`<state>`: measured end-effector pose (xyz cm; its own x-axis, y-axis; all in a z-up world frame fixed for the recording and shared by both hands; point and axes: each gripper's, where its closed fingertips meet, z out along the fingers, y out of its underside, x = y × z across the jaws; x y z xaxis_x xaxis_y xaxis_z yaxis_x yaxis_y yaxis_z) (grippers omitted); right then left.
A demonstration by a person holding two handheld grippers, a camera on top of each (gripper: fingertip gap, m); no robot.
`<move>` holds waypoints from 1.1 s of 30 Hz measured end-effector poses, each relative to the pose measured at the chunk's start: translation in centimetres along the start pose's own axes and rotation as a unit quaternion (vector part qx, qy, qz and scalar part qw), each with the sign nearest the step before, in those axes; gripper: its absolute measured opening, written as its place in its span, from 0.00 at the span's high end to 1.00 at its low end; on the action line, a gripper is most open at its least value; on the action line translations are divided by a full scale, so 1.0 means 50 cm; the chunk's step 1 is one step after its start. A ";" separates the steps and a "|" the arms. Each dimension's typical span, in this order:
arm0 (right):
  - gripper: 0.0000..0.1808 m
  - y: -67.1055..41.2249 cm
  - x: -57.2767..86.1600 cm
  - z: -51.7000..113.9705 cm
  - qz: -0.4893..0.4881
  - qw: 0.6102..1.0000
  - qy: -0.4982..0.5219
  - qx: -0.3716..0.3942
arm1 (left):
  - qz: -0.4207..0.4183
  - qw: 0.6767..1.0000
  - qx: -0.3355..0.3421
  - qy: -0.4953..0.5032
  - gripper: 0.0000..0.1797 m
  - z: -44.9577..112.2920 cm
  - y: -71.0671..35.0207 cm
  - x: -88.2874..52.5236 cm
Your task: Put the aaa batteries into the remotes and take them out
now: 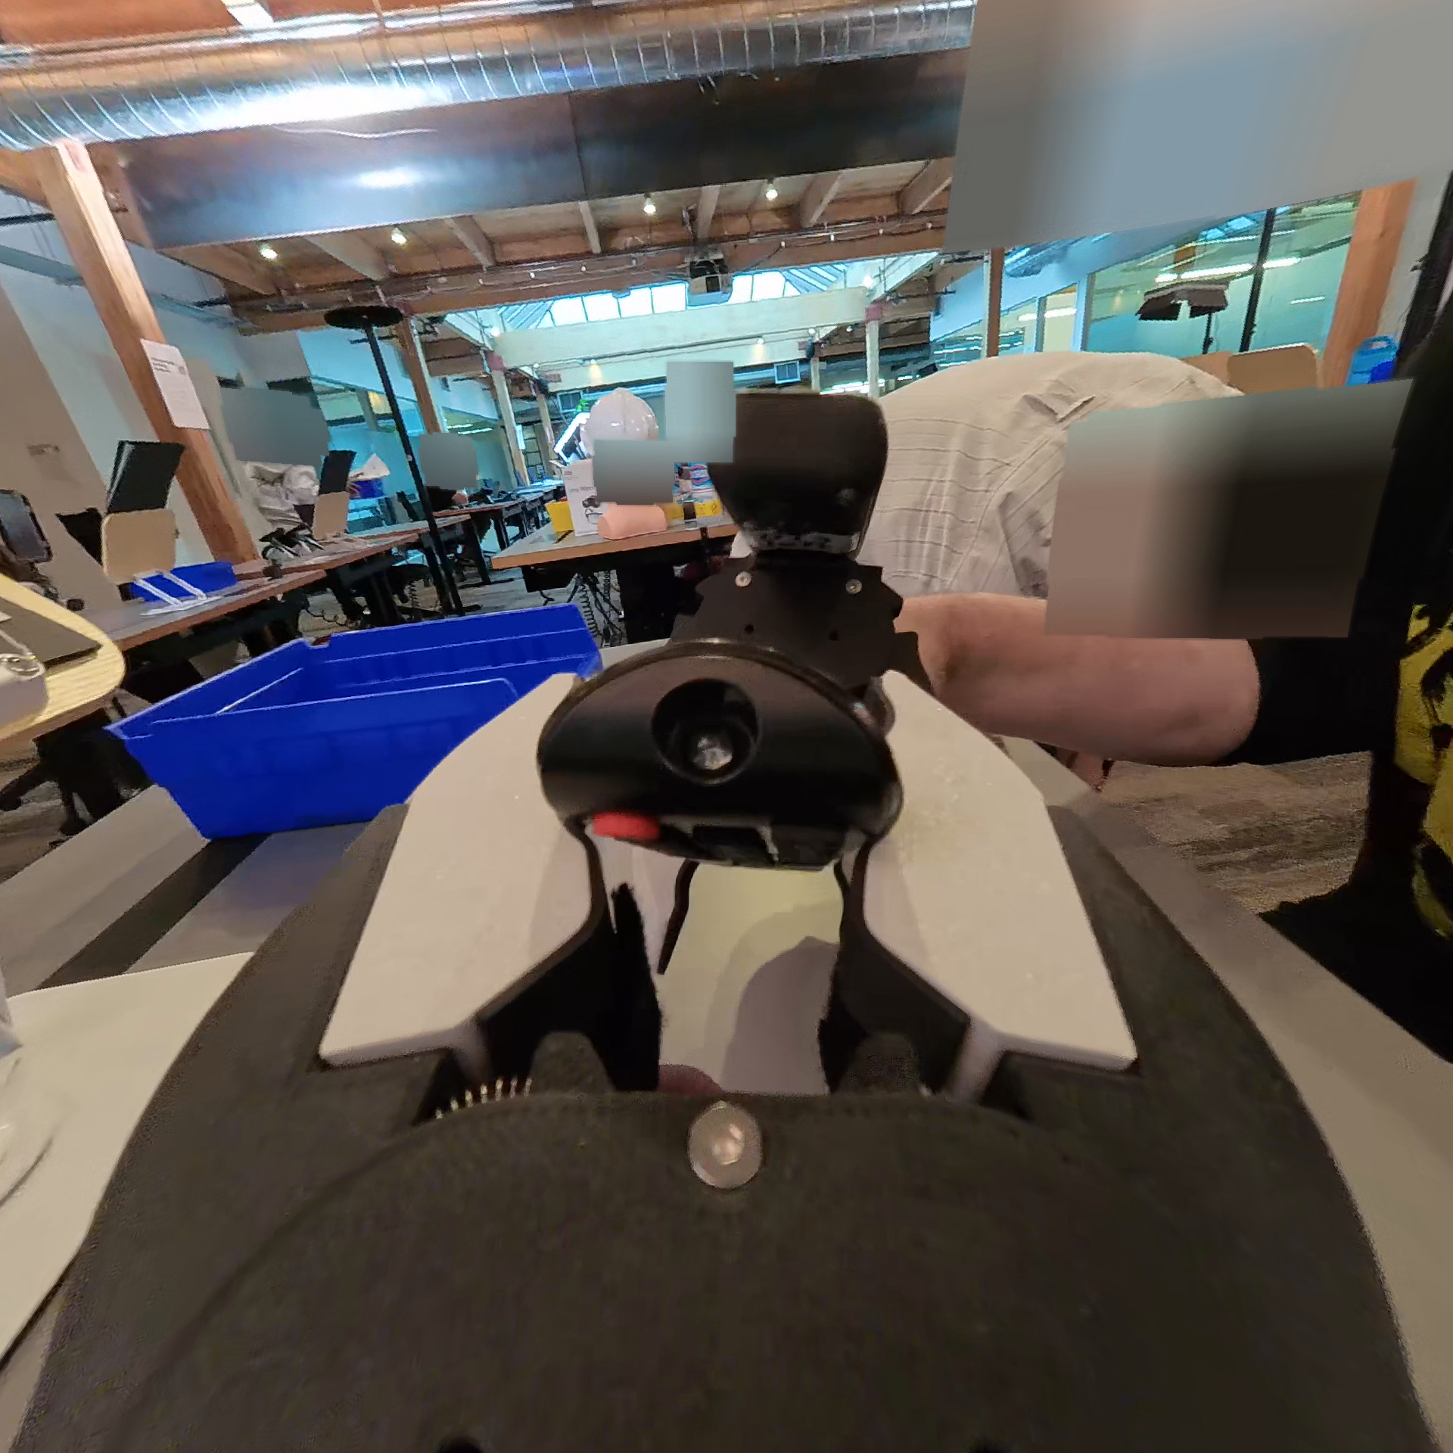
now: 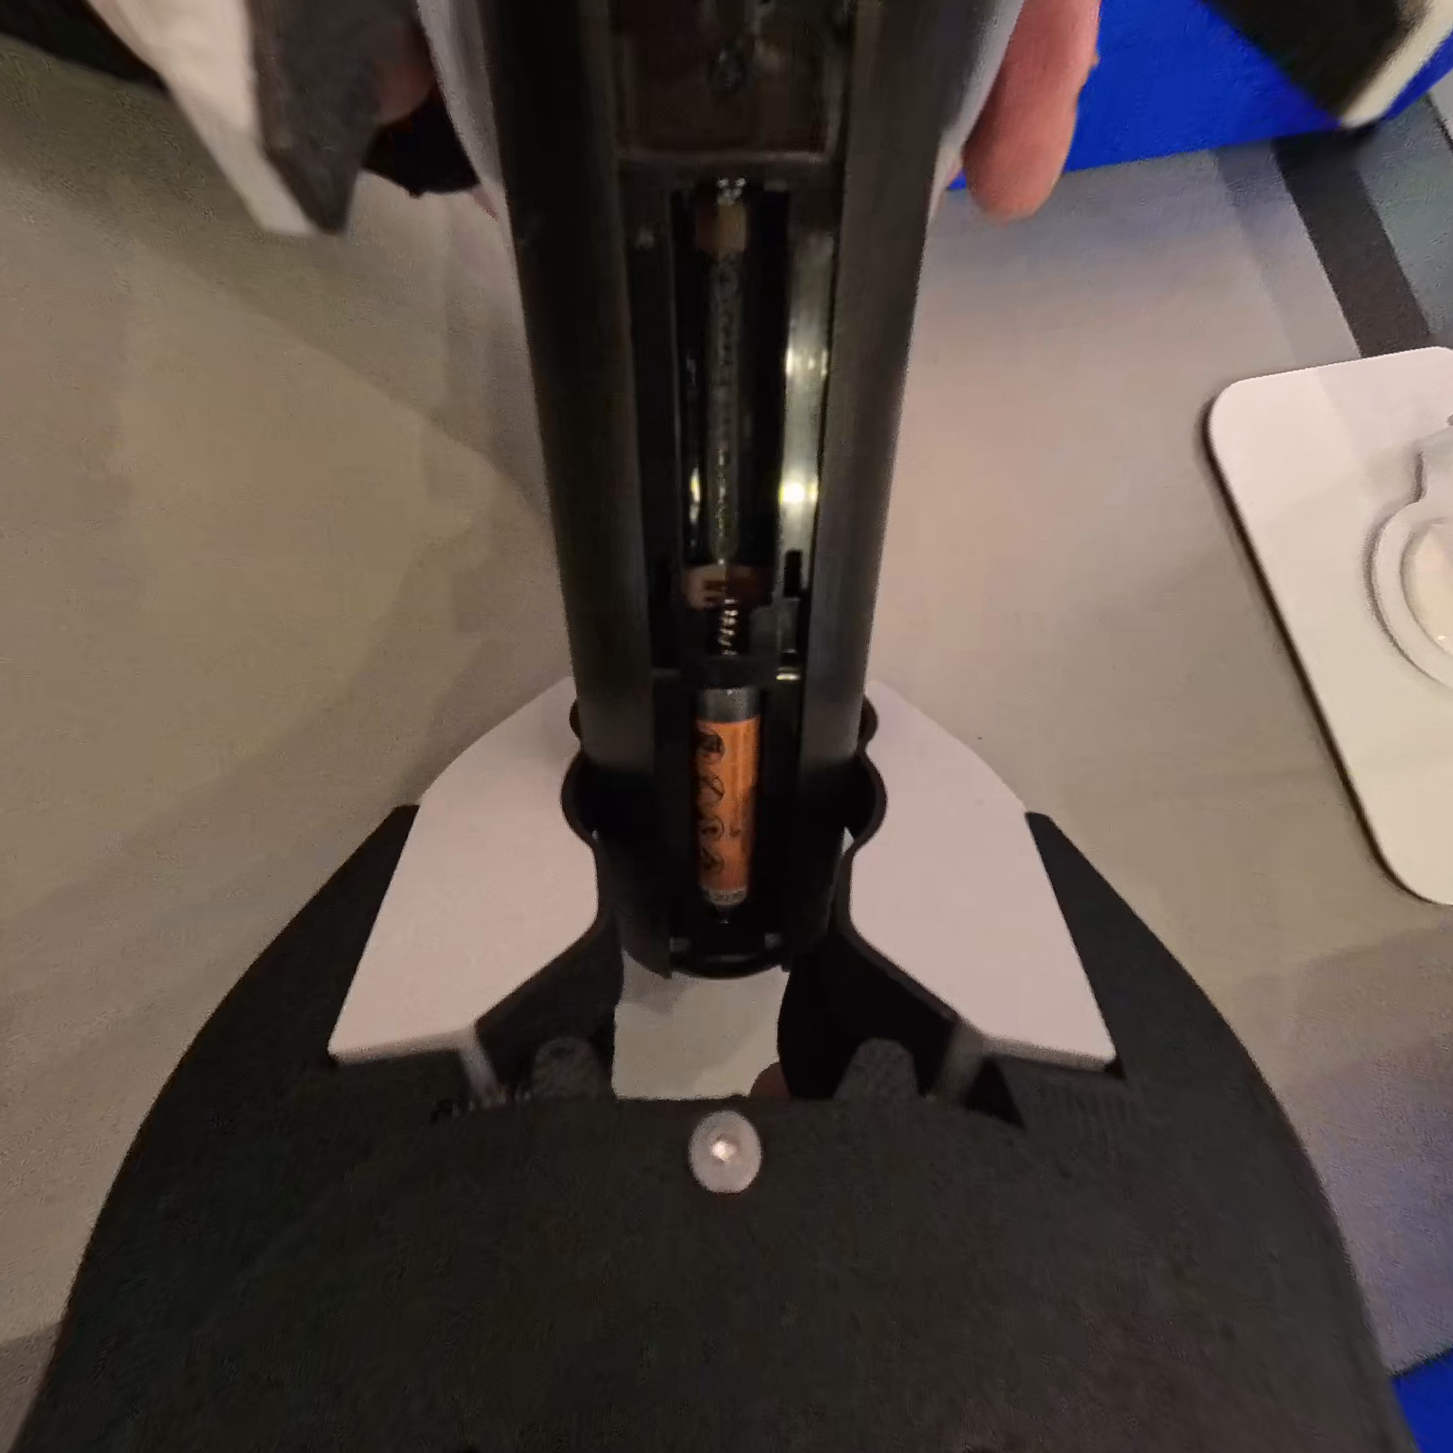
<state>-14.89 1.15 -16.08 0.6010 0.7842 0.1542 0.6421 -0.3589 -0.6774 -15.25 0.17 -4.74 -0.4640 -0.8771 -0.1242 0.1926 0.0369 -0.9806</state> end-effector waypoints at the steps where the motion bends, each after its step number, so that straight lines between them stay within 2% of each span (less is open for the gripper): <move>1: 0.66 -0.002 0.009 -0.002 0.002 1.000 0.002 0.006 | 0.002 1.000 -0.001 -0.003 0.60 0.002 0.005 -0.011; 2: 0.66 0.000 0.016 -0.004 0.005 1.000 0.001 0.004 | 0.003 1.000 -0.006 -0.005 0.57 0.004 0.013 -0.024; 6: 0.66 0.008 0.038 -0.015 0.010 1.000 0.001 0.006 | 0.010 0.999 -0.004 -0.048 0.58 -0.014 0.027 -0.052; 10: 0.67 -0.016 0.037 -0.009 -0.015 1.000 -0.017 0.009 | -0.015 0.996 0.016 -0.083 0.56 -0.026 0.037 -0.059; 14: 0.67 -0.006 0.037 -0.010 -0.016 0.999 -0.029 0.001 | -0.062 0.991 0.038 -0.116 0.47 -0.026 0.048 -0.075; 16: 0.67 0.005 0.028 -0.011 -0.009 0.999 -0.048 0.005 | -0.083 0.989 0.048 -0.108 0.46 -0.016 0.044 -0.070; 23: 0.67 0.035 0.030 -0.011 0.003 0.999 -0.044 0.005 | -0.111 0.987 0.082 -0.081 0.51 0.014 0.022 -0.059; 27: 0.67 0.010 0.034 -0.012 0.010 0.999 -0.039 0.028 | -0.131 0.982 0.114 -0.072 0.50 -0.007 0.006 -0.065; 31: 0.67 -0.041 0.049 -0.013 0.030 0.995 -0.035 0.090 | -0.148 0.977 0.136 -0.070 0.47 -0.037 -0.002 -0.078; 33: 0.67 -0.042 0.053 -0.005 0.030 0.995 -0.039 0.091 | -0.153 0.975 0.142 -0.071 0.52 -0.048 0.000 -0.083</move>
<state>-14.55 3.84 -14.06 0.5926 0.8034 0.0582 0.5053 -0.3145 -0.8036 -15.39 4.97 -4.61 -0.4170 -0.8845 0.2090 0.3052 -0.3529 -0.8845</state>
